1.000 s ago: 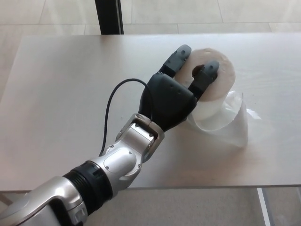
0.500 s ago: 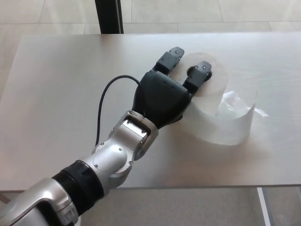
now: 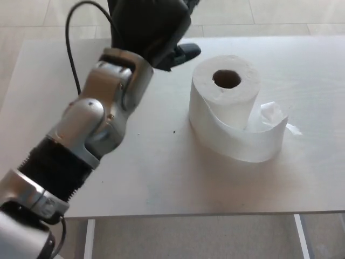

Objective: A toilet paper roll is kept in the middle of the desk infront of the robot. The robot places its left hand on the top of the toilet paper roll to hold it still and uses its right hand to tear off a piece of toilet paper from it and hands the paper to a person

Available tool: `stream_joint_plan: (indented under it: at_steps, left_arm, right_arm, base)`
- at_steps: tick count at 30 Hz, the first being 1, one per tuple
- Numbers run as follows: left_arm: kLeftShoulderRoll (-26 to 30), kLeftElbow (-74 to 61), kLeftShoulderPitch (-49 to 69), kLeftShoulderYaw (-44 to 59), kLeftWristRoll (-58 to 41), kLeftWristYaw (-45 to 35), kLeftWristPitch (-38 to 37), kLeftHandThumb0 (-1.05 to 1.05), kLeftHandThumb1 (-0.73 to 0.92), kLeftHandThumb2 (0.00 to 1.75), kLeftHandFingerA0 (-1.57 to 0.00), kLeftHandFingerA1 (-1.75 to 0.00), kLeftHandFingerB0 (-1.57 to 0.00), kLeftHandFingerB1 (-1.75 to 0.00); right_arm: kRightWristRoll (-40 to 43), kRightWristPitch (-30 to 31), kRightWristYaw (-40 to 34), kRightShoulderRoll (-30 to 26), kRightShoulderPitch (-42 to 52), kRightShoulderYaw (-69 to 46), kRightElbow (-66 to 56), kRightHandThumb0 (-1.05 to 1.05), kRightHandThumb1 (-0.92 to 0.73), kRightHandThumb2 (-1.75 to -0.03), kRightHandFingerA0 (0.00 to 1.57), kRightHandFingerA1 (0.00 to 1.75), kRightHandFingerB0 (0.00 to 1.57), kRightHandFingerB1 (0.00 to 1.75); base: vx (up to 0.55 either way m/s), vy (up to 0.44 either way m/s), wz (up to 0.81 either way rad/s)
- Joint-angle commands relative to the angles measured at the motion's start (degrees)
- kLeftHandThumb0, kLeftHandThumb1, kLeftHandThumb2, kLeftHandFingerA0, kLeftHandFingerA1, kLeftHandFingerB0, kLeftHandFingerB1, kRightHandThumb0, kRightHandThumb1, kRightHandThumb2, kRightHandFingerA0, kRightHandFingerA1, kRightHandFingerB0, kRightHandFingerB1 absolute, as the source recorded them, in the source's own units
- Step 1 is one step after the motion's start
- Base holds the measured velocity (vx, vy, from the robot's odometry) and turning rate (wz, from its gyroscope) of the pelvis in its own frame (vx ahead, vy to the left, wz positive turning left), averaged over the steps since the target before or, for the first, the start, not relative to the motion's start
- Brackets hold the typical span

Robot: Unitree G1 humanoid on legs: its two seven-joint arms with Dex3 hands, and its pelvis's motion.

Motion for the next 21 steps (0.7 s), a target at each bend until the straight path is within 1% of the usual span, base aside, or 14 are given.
stream_joint_plan:
  at_steps: [1,3,4,6,8,9,10,13,14,16,17,18,19,21]
  left_arm:
    - [7.2,-12.6,-0.4,9.2,-14.7,-18.0,-3.3,-0.68,0.57,0.75,0.00,0.00,0.00,0.00]
    - [9.4,-22.7,6.0,14.5,-22.1,-22.6,-0.9,-0.63,0.56,0.77,0.00,0.00,0.00,0.00]
    - [10.1,-27.3,9.1,17.1,-25.4,-24.5,0.9,-0.57,0.65,0.59,0.00,0.00,0.00,0.00]
    - [11.2,-43.6,26.0,32.7,-37.5,-28.5,6.9,-0.75,0.73,0.61,0.00,0.00,0.00,0.00]
    - [11.2,-45.7,27.9,33.9,-38.3,-29.4,7.7,-0.75,0.73,0.61,0.00,0.00,0.00,0.00]
    - [8.9,-50.1,40.2,47.0,-44.1,-30.9,9.9,-0.66,0.68,0.60,0.00,0.00,0.00,0.00]
    - [6.7,-50.6,45.8,53.4,-47.2,-31.4,10.7,-0.63,0.69,0.61,0.00,0.00,0.00,0.00]
    - [1.8,-49.5,57.4,66.8,-51.7,-30.2,10.4,-0.67,0.59,0.79,0.00,0.00,0.00,0.00]
    - [-3.1,-46.4,65.9,77.2,-52.3,-28.0,12.8,-0.65,0.59,0.73,0.00,0.00,-0.02,0.00]
    - [-4.6,-41.2,71.7,81.9,-54.6,-27.1,10.0,-0.62,0.60,0.71,0.00,-0.01,-0.03,0.00]
    - [-5.6,-37.7,74.3,84.2,-56.7,-26.4,8.4,-0.60,0.67,0.60,0.00,0.00,0.00,-0.12]
    - [-6.6,-34.0,75.8,86.6,-58.9,-25.1,7.5,-0.70,0.39,0.80,0.00,-0.37,0.00,-0.20]
    - [-6.5,-29.4,77.9,87.9,-60.3,-24.8,3.9,-0.61,0.66,0.60,0.00,0.00,0.00,-0.07]
    - [-6.0,-22.5,79.2,89.3,-61.5,-24.1,0.1,-0.60,0.66,0.66,0.00,0.00,0.00,-0.02]
  right_arm:
    - [3.7,8.2,7.3,-2.3,3.7,-4.3,-5.8,-1.01,-0.65,-0.94,0.00,0.19,0.05,0.00]
    - [4.5,8.5,8.3,-3.1,6.6,-7.3,-8.4,-1.02,-0.67,-0.96,0.00,0.17,0.03,0.00]
    - [5.6,8.3,8.5,-2.4,8.7,-10.0,-10.0,-0.96,-0.63,-0.92,0.00,0.20,0.06,0.00]
    - [8.6,5.5,12.6,-2.8,16.6,-21.5,-12.4,-0.95,-0.64,-0.95,0.00,0.25,0.00,0.00]
    - [8.9,6.0,13.1,-2.3,18.5,-22.9,-14.2,-0.95,-0.64,-0.95,0.00,0.25,0.00,0.00]
    - [9.8,2.5,16.2,-2.2,23.5,-30.7,-12.9,-0.96,-0.66,-0.97,0.00,0.32,0.00,0.00]
    - [11.0,4.4,16.6,-0.5,25.0,-35.8,-14.1,-0.92,-0.62,-0.93,0.00,0.31,0.00,0.00]
    - [10.9,5.1,18.5,0.7,30.7,-45.6,-13.9,-1.01,-0.67,-0.96,0.00,0.23,0.00,0.00]
    - [13.2,3.3,18.5,3.9,34.3,-54.8,-10.0,-1.05,-0.67,-0.96,0.00,0.19,0.11,0.04]
    - [13.9,1.8,18.4,5.1,37.6,-59.7,-7.0,-0.99,-0.65,-0.93,0.00,0.22,0.11,0.02]
    - [13.9,1.9,18.1,5.5,39.6,-62.2,-5.2,-1.00,-0.67,-0.94,0.00,0.21,0.07,0.02]
    - [14.2,0.0,17.4,6.2,41.4,-64.0,-2.6,-0.93,-0.64,-0.94,0.00,0.26,0.00,0.08]
    - [14.9,-1.4,16.9,7.0,43.1,-65.7,-0.7,-0.92,-0.62,-0.89,0.00,0.26,0.08,0.01]
    - [15.0,-3.5,15.1,7.6,44.6,-66.9,2.2,-0.90,-0.63,-0.92,0.00,0.26,0.00,0.05]
  base:
    - [0.00,0.000,0.00]
    - [0.00,0.000,0.00]
    - [0.00,0.000,0.00]
    - [0.00,0.000,0.00]
    - [0.00,0.000,0.00]
    - [0.00,0.000,0.00]
    - [0.00,0.000,0.00]
    - [0.00,0.000,0.00]
    - [0.00,0.000,0.00]
    - [0.00,0.000,0.00]
    - [0.00,0.000,0.00]
    - [0.00,0.000,0.00]
    - [0.00,0.000,0.00]
    - [0.00,0.000,0.00]
